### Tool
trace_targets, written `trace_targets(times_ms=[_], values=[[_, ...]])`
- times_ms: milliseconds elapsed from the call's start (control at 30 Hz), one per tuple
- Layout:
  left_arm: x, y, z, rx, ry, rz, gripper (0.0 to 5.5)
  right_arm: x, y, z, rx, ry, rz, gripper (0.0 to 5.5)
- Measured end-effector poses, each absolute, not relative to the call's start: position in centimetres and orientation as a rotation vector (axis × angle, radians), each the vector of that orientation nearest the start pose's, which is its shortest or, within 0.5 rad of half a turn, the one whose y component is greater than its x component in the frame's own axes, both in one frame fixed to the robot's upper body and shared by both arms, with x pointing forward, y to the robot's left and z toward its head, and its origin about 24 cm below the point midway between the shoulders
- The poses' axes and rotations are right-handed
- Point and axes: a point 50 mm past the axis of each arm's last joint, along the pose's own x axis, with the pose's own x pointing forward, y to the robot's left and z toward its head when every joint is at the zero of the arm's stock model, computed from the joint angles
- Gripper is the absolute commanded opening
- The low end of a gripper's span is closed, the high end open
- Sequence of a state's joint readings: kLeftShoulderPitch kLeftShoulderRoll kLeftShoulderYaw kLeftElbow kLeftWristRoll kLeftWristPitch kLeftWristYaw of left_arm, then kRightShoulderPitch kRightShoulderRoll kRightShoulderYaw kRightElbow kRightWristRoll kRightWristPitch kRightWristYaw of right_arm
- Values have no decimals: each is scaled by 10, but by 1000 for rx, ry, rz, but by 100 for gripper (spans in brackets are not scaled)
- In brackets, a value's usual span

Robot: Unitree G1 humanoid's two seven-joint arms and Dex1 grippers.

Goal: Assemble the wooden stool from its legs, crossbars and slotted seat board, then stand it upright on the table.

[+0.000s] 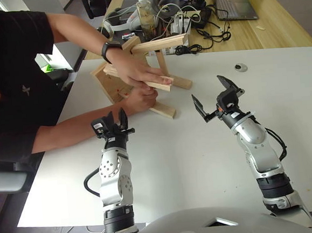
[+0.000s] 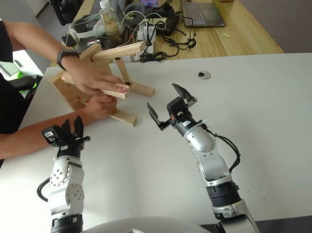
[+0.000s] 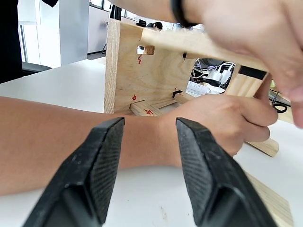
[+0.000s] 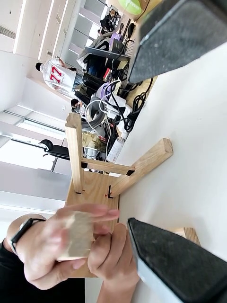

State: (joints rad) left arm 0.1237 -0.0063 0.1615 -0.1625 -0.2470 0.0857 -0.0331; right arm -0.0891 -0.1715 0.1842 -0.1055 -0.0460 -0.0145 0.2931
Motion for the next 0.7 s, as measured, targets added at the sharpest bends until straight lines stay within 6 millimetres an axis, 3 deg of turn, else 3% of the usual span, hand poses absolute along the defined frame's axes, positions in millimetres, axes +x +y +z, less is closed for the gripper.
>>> trace_targets(times_ms=[700], values=[[225, 192, 43, -236, 17, 146, 203, 259, -110, 83, -244, -173, 510, 535]])
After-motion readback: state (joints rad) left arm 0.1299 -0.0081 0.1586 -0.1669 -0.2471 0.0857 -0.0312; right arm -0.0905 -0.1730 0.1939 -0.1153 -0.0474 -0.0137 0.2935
